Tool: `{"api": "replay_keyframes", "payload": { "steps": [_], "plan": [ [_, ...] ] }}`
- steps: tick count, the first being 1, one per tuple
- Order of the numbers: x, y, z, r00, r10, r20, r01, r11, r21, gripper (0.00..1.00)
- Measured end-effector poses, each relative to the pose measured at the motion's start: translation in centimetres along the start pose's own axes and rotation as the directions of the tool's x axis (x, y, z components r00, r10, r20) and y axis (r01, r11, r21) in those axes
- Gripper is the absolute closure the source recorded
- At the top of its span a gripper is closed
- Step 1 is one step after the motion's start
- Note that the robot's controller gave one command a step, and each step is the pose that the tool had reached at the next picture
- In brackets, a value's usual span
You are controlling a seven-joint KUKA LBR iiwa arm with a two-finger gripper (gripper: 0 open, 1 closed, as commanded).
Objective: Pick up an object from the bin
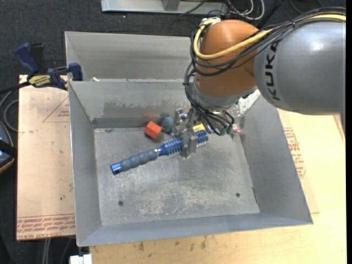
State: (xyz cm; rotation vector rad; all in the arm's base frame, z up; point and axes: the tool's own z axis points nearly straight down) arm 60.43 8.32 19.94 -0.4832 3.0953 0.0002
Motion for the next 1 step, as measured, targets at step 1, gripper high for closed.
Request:
{"api": "replay_keyframes", "payload": {
  "steps": [1],
  "plan": [
    [-1.69, -2.92, -12.33, 1.000, 0.027, 0.003, -0.027, 1.000, 0.002, 1.00]
  ]
}}
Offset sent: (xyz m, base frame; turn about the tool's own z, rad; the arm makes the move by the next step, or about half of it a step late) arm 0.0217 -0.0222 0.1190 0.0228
